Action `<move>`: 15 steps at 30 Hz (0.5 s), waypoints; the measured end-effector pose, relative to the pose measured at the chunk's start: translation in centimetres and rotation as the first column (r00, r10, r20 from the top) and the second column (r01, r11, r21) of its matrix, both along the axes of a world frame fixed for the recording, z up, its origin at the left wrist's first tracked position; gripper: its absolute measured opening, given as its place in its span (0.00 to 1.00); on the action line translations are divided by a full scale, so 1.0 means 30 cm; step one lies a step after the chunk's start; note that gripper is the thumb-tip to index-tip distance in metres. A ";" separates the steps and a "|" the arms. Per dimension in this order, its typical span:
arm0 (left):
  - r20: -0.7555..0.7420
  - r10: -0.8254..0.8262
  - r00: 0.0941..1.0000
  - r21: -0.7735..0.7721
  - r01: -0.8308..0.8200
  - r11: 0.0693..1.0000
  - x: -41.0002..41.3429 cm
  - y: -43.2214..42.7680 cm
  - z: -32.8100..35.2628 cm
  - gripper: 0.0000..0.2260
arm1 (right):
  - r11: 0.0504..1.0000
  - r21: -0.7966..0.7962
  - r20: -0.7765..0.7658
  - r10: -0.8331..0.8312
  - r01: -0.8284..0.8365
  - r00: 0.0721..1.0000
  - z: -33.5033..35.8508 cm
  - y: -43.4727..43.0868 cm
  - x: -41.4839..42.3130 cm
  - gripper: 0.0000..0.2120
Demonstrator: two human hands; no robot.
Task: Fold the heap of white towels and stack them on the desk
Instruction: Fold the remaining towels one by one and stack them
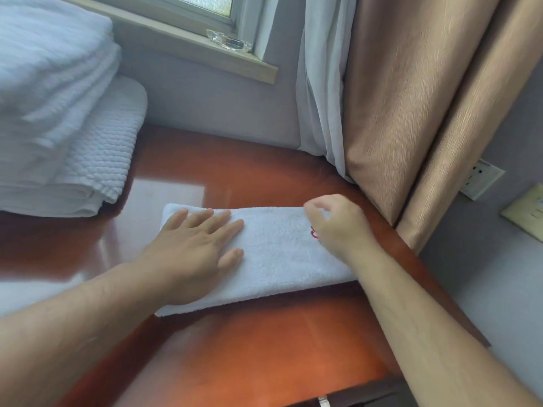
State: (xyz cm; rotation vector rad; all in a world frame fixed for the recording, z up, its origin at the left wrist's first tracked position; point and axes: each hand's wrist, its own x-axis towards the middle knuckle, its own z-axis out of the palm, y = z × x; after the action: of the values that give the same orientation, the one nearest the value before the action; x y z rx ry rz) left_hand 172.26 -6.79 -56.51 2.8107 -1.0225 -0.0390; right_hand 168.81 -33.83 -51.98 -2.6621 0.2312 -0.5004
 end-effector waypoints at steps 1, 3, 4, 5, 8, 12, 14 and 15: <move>0.007 -0.013 1.000 0.018 0.013 1.000 0.009 0.011 0.003 0.32 | 0.994 0.001 -0.069 0.106 -0.106 0.992 -0.020 0.048 -0.006 0.13; 0.009 -0.027 1.000 0.058 0.027 0.998 0.037 0.049 0.011 0.32 | 0.970 -0.091 -0.273 0.193 -0.224 0.943 -0.067 0.116 -0.021 0.22; 0.007 -0.029 1.000 0.072 0.029 0.997 0.052 0.074 0.017 0.32 | 0.960 -0.142 -0.341 0.181 -0.241 0.922 -0.085 0.135 -0.025 0.25; 0.002 -0.029 1.000 0.086 0.029 0.996 0.064 0.101 0.022 0.33 | 0.954 -0.172 -0.382 0.166 -0.246 0.909 -0.096 0.151 -0.027 0.27; 0.020 0.008 1.000 0.159 -0.011 0.987 0.083 0.176 0.036 0.34 | 0.951 -0.206 -0.436 0.122 -0.231 0.892 -0.112 0.219 -0.034 0.32; 0.167 0.372 0.913 0.022 -0.381 0.924 0.065 0.245 0.033 0.35 | 0.962 -0.215 -0.451 0.057 -0.170 0.891 -0.122 0.320 -0.046 0.34; 0.062 0.549 0.834 -0.148 -0.536 0.831 0.043 0.268 0.026 0.36 | 0.967 -0.217 -0.443 0.025 -0.134 0.896 -0.124 0.366 -0.058 0.35; -0.045 0.604 0.796 -0.204 -0.599 0.774 0.037 0.280 0.027 0.38 | 0.969 -0.219 -0.440 0.008 -0.116 0.898 -0.127 0.390 -0.068 0.35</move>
State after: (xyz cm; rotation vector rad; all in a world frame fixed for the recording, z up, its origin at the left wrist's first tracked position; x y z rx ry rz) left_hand 173.38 1.60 -55.69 2.7964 -0.0684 0.1655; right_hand 166.78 -22.15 -55.79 -2.9819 0.2246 0.1110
